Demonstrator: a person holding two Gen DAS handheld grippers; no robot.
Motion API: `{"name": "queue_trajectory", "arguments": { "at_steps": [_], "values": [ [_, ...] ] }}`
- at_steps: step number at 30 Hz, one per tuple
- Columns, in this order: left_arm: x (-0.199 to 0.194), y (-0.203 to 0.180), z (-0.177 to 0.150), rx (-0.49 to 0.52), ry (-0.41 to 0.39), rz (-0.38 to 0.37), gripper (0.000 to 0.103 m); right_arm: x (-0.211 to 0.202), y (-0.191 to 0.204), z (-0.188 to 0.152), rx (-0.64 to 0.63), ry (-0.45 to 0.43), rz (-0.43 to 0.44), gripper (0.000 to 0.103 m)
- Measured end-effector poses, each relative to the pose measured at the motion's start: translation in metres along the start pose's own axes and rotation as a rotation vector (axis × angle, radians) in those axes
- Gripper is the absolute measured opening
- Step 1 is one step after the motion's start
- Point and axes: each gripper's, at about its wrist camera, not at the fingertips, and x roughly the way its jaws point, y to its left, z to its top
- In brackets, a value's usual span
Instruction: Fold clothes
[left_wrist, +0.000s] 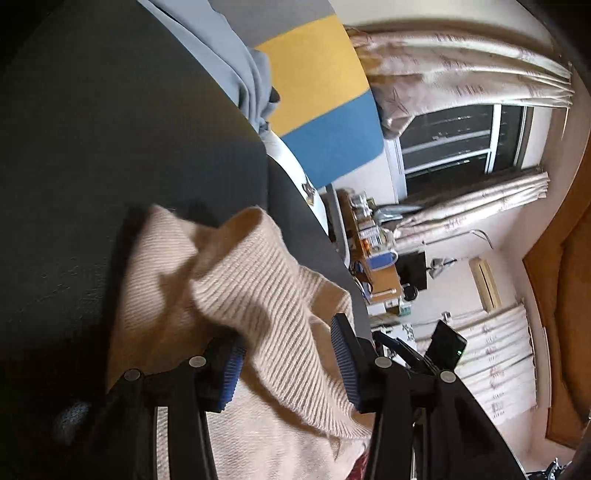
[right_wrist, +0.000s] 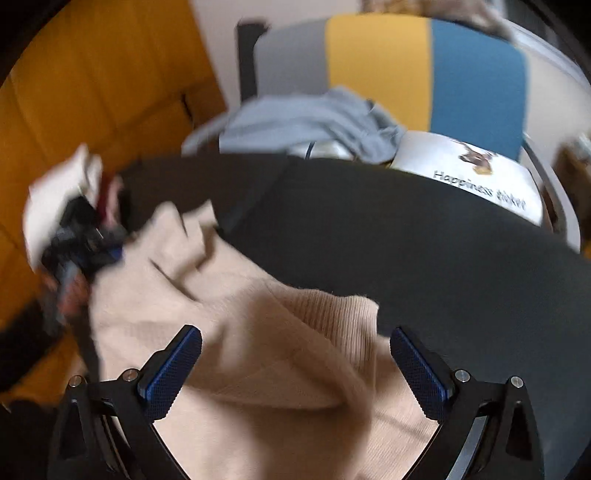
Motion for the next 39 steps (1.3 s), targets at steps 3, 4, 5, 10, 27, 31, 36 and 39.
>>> {"name": "queue_trajectory", "arguments": {
  "at_steps": [3, 4, 5, 10, 27, 31, 36, 39],
  "values": [
    [0.001, 0.003, -0.002, 0.012, 0.014, 0.016, 0.046, 0.034, 0.008, 0.004, -0.079, 0.126, 0.029, 0.086],
    [0.002, 0.003, -0.003, 0.019, 0.020, 0.021, 0.046, 0.043, 0.012, 0.006, -0.106, 0.163, 0.022, 0.067],
    [0.002, 0.002, -0.003, 0.027, 0.027, 0.023, 0.046, 0.048, 0.016, 0.004, -0.134, 0.197, 0.004, 0.053],
    [0.002, -0.002, -0.008, 0.082, 0.059, 0.056, 0.046, 0.032, -0.010, 0.006, -0.070, 0.145, -0.165, 0.009],
    [-0.009, 0.002, -0.013, 0.041, 0.046, 0.084, 0.046, 0.035, -0.012, 0.007, -0.099, 0.156, 0.078, 0.102],
    [-0.009, 0.004, -0.014, 0.056, 0.051, 0.085, 0.046, 0.046, -0.005, 0.007, -0.156, 0.228, -0.031, 0.035],
    [-0.008, 0.004, -0.017, 0.092, 0.059, 0.097, 0.046, 0.021, -0.022, 0.007, -0.072, 0.125, -0.150, 0.008],
    [-0.008, 0.002, -0.019, 0.101, 0.078, 0.101, 0.046, 0.018, -0.061, -0.008, 0.025, 0.123, -0.327, 0.008]
  ]
}}
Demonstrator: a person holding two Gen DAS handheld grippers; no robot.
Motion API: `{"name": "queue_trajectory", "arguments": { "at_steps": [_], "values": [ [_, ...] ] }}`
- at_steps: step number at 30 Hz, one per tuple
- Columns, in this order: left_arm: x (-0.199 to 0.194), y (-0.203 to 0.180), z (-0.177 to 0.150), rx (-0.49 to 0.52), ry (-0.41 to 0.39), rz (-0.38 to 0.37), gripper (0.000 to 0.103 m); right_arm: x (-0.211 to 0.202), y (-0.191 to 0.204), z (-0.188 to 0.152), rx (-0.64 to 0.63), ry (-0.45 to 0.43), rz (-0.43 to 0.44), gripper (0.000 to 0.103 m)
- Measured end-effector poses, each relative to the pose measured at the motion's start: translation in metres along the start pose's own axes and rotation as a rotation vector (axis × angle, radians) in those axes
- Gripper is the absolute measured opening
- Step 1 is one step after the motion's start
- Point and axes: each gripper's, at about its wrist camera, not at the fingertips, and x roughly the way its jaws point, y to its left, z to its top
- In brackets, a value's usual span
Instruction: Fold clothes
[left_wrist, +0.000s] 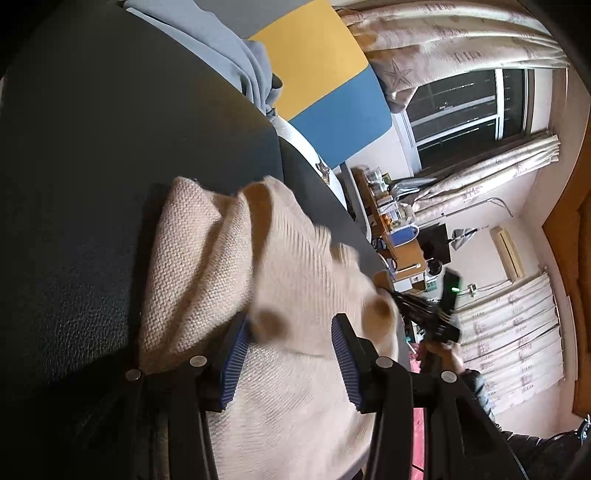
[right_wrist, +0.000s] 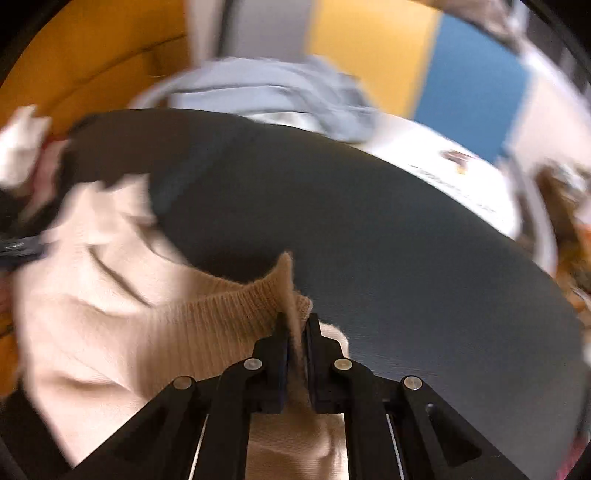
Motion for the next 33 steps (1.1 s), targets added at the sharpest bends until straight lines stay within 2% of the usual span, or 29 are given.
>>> {"name": "queue_trajectory", "arguments": {
  "at_steps": [2, 3, 4, 5, 6, 7, 10, 11, 14, 18, 19, 22, 25, 26, 28, 30, 33],
  "values": [
    [0.000, -0.001, -0.001, 0.012, 0.008, 0.008, 0.045, 0.011, -0.031, -0.015, 0.142, 0.027, -0.008, 0.009],
    [-0.001, -0.002, -0.002, 0.017, 0.006, 0.016, 0.045, 0.013, -0.044, -0.022, 0.227, 0.031, 0.015, 0.018],
    [-0.003, -0.002, -0.002, 0.015, 0.003, 0.022, 0.045, 0.011, -0.058, -0.031, 0.321, 0.012, 0.066, 0.036],
    [-0.006, -0.002, -0.002, 0.004, -0.010, 0.026, 0.045, 0.006, -0.072, -0.041, 0.423, -0.027, 0.142, 0.049],
    [-0.013, -0.002, -0.002, -0.003, -0.041, 0.032, 0.045, -0.002, -0.083, -0.051, 0.507, -0.065, 0.196, 0.071],
    [-0.021, -0.002, -0.002, -0.007, -0.080, 0.040, 0.046, -0.012, -0.088, -0.062, 0.555, -0.096, 0.228, 0.081],
    [-0.045, 0.008, -0.004, -0.037, -0.174, 0.066, 0.047, -0.043, -0.085, -0.095, 0.590, -0.157, 0.326, 0.081],
    [-0.049, 0.010, -0.007, -0.035, -0.185, 0.100, 0.047, -0.054, -0.080, -0.108, 0.576, -0.164, 0.351, 0.081],
    [-0.053, 0.012, -0.017, 0.014, -0.166, 0.245, 0.047, -0.075, -0.043, -0.137, 0.504, -0.150, 0.416, 0.081],
    [-0.045, 0.003, -0.035, 0.140, -0.103, 0.343, 0.048, -0.075, 0.026, -0.160, 0.408, -0.106, 0.387, 0.080],
    [-0.043, -0.002, -0.040, 0.184, -0.099, 0.360, 0.049, -0.074, 0.034, -0.167, 0.405, -0.103, 0.373, 0.078],
    [-0.037, -0.010, -0.049, 0.262, -0.058, 0.343, 0.063, -0.080, 0.040, -0.179, 0.436, -0.131, 0.350, 0.069],
    [-0.032, -0.019, -0.051, 0.315, -0.039, 0.366, 0.069, -0.079, 0.028, -0.191, 0.496, -0.162, 0.401, 0.069],
    [-0.030, -0.022, -0.051, 0.324, -0.031, 0.374, 0.069, -0.077, 0.023, -0.188, 0.509, -0.177, 0.433, 0.071],
    [-0.031, -0.026, -0.049, 0.330, -0.017, 0.384, 0.069, -0.077, 0.017, -0.190, 0.526, -0.234, 0.533, 0.093],
    [-0.033, -0.029, -0.046, 0.335, -0.001, 0.388, 0.069, -0.079, 0.017, -0.196, 0.521, -0.276, 0.590, 0.103],
    [-0.036, -0.031, -0.040, 0.330, 0.019, 0.376, 0.064, -0.077, 0.030, -0.194, 0.450, -0.293, 0.571, 0.103]
  ]
}}
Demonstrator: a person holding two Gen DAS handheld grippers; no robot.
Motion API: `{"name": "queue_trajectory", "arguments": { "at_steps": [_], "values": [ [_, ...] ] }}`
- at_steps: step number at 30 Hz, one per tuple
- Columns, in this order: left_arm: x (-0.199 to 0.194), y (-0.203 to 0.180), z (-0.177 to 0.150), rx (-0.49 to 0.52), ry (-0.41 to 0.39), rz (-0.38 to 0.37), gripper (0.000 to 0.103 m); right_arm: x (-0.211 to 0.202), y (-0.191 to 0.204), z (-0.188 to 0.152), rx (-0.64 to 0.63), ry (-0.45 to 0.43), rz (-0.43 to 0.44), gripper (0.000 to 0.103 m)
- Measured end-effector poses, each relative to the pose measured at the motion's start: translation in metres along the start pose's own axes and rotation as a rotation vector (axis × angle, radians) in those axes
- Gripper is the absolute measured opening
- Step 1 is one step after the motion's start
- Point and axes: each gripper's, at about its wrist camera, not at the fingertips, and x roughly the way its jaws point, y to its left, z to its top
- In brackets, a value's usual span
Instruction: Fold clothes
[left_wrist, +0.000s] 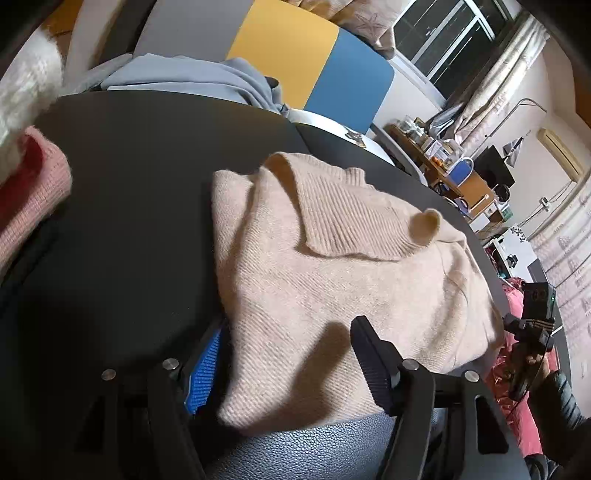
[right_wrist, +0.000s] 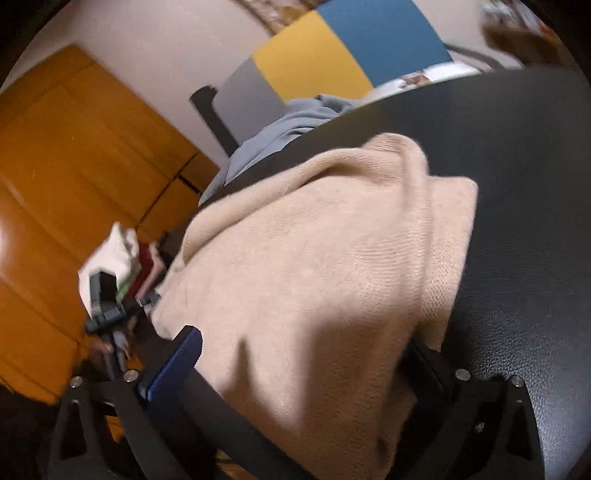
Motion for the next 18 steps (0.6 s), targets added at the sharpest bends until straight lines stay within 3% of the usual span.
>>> {"name": "queue_trajectory", "arguments": {
  "at_steps": [3, 4, 5, 6, 7, 11, 13, 15, 18],
  "values": [
    [-0.001, 0.002, 0.006, -0.014, 0.009, -0.034, 0.052, 0.013, 0.005, 0.003, 0.020, 0.036, -0.002, 0.102],
    [-0.001, 0.003, 0.008, -0.015, 0.013, -0.048, 0.048, 0.011, 0.006, 0.004, 0.029, 0.041, -0.029, 0.089],
    [0.001, 0.004, 0.010, -0.024, 0.019, -0.057, 0.037, 0.010, 0.007, 0.006, 0.027, 0.041, -0.073, 0.077],
    [0.004, 0.006, 0.014, -0.041, 0.028, -0.063, 0.021, 0.009, 0.007, 0.007, 0.020, 0.047, -0.119, 0.048],
    [0.006, 0.010, 0.016, -0.062, 0.038, -0.069, 0.018, 0.010, 0.007, 0.007, 0.014, 0.057, -0.153, 0.025],
    [0.002, 0.017, 0.032, -0.117, 0.041, -0.120, 0.012, 0.011, 0.007, 0.010, 0.011, 0.077, -0.197, 0.017],
    [-0.019, 0.012, 0.044, -0.109, -0.007, -0.223, 0.012, 0.006, 0.016, 0.018, -0.008, 0.069, -0.201, 0.012],
    [-0.046, 0.007, 0.049, -0.086, -0.059, -0.313, 0.007, -0.007, 0.029, 0.029, -0.037, 0.039, -0.180, 0.011],
    [-0.076, 0.008, 0.037, -0.058, -0.102, -0.359, 0.003, -0.039, 0.049, 0.034, -0.067, -0.008, -0.111, 0.011]
  ]
}}
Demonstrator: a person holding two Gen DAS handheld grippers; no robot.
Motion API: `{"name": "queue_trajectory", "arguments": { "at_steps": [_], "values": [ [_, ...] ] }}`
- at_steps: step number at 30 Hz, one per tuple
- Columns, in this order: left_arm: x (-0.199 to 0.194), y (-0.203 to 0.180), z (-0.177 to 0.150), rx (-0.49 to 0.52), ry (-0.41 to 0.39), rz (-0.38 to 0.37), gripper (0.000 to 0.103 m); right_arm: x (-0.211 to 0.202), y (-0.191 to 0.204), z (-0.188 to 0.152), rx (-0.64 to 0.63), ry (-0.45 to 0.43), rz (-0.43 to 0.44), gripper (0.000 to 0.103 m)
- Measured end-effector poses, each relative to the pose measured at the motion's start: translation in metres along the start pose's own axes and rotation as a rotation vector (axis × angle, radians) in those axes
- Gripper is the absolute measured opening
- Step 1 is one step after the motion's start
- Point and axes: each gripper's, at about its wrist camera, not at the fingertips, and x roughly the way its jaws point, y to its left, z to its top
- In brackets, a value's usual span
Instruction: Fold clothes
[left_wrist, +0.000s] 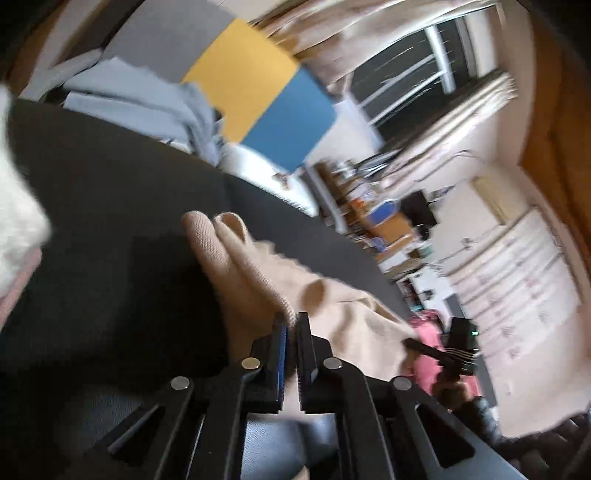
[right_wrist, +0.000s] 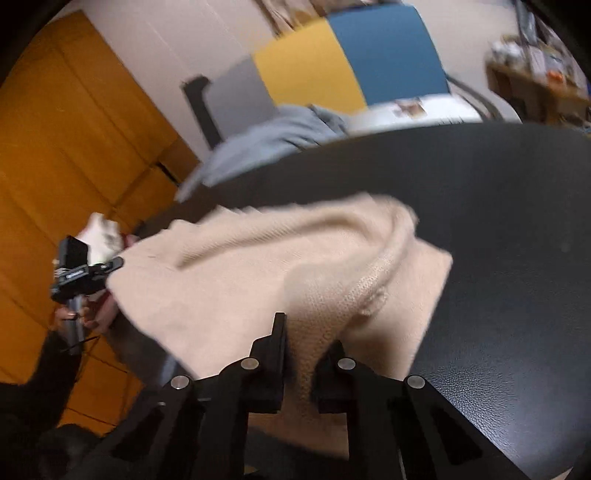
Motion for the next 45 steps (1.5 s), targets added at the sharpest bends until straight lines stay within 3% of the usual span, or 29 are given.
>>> {"name": "queue_trajectory", "arguments": {
  "at_steps": [3, 6, 8, 10, 12, 14, 15, 16, 20, 22, 23, 24, 25, 26, 27, 30, 35, 38, 42, 44, 45],
  "values": [
    [-0.007, 0.025, -0.028, -0.053, 0.034, 0.066, 0.001, -0.012, -0.009, -0.022, 0.030, 0.027, -0.017, 0.011],
    [0.009, 0.060, -0.067, -0.143, 0.134, 0.209, 0.000, 0.002, -0.040, -0.057, 0.121, 0.108, -0.099, 0.007],
    [0.009, 0.071, -0.079, -0.186, 0.119, 0.240, 0.002, 0.008, -0.057, -0.077, 0.188, 0.109, -0.103, 0.007],
    [-0.002, 0.065, -0.073, -0.175, 0.030, 0.233, 0.015, 0.000, -0.062, -0.078, 0.244, 0.046, -0.065, 0.012],
    [-0.011, 0.054, -0.061, -0.119, -0.047, 0.238, 0.036, -0.009, -0.060, -0.071, 0.245, -0.008, -0.032, 0.015],
    [-0.010, 0.043, -0.045, -0.040, -0.075, 0.272, 0.050, -0.011, -0.053, -0.063, 0.220, -0.034, -0.012, 0.039],
    [-0.005, 0.039, -0.038, -0.008, -0.063, 0.286, 0.052, -0.011, -0.049, -0.059, 0.206, -0.042, -0.004, 0.061],
    [0.000, 0.036, -0.032, 0.023, -0.051, 0.300, 0.052, -0.009, -0.046, -0.055, 0.191, -0.049, 0.000, 0.071],
    [0.040, 0.036, -0.008, 0.088, 0.044, 0.315, 0.057, 0.016, -0.034, -0.042, 0.155, -0.024, -0.023, 0.071],
    [0.058, 0.038, 0.000, 0.086, 0.088, 0.281, 0.054, 0.028, -0.034, -0.040, 0.143, 0.001, -0.048, 0.071],
    [0.063, 0.037, 0.000, 0.084, 0.108, 0.258, 0.046, 0.034, -0.034, -0.039, 0.136, 0.015, -0.062, 0.068],
    [0.069, 0.035, 0.000, 0.091, 0.134, 0.249, 0.035, 0.039, -0.032, -0.038, 0.122, 0.028, -0.079, 0.058],
    [0.076, 0.033, 0.001, 0.104, 0.165, 0.250, 0.025, 0.042, -0.028, -0.036, 0.100, 0.042, -0.100, 0.041],
    [0.080, 0.031, 0.000, 0.114, 0.195, 0.266, 0.001, 0.044, -0.026, -0.036, 0.086, 0.054, -0.110, 0.030],
    [0.080, 0.031, -0.003, 0.111, 0.220, 0.283, 0.003, 0.044, -0.026, -0.035, 0.079, 0.064, -0.110, 0.015],
    [0.061, 0.028, -0.002, 0.072, 0.199, 0.234, 0.002, 0.047, -0.023, -0.031, 0.034, 0.099, -0.131, 0.014],
    [0.001, 0.012, -0.015, 0.003, 0.100, 0.128, 0.002, 0.004, -0.006, -0.025, 0.010, 0.051, -0.070, 0.012],
    [-0.002, 0.022, -0.041, -0.021, 0.144, 0.203, 0.002, -0.006, -0.007, -0.038, 0.008, 0.086, -0.098, 0.012],
    [0.006, 0.041, -0.056, -0.080, 0.144, 0.272, 0.007, 0.011, -0.028, -0.061, 0.051, 0.164, -0.153, 0.012],
    [0.003, 0.046, -0.055, -0.134, 0.111, 0.256, 0.019, 0.011, -0.035, -0.065, 0.086, 0.141, -0.147, 0.012],
    [0.001, 0.049, -0.054, -0.161, 0.094, 0.248, 0.019, 0.008, -0.036, -0.063, 0.097, 0.125, -0.145, 0.015]
  ]
}}
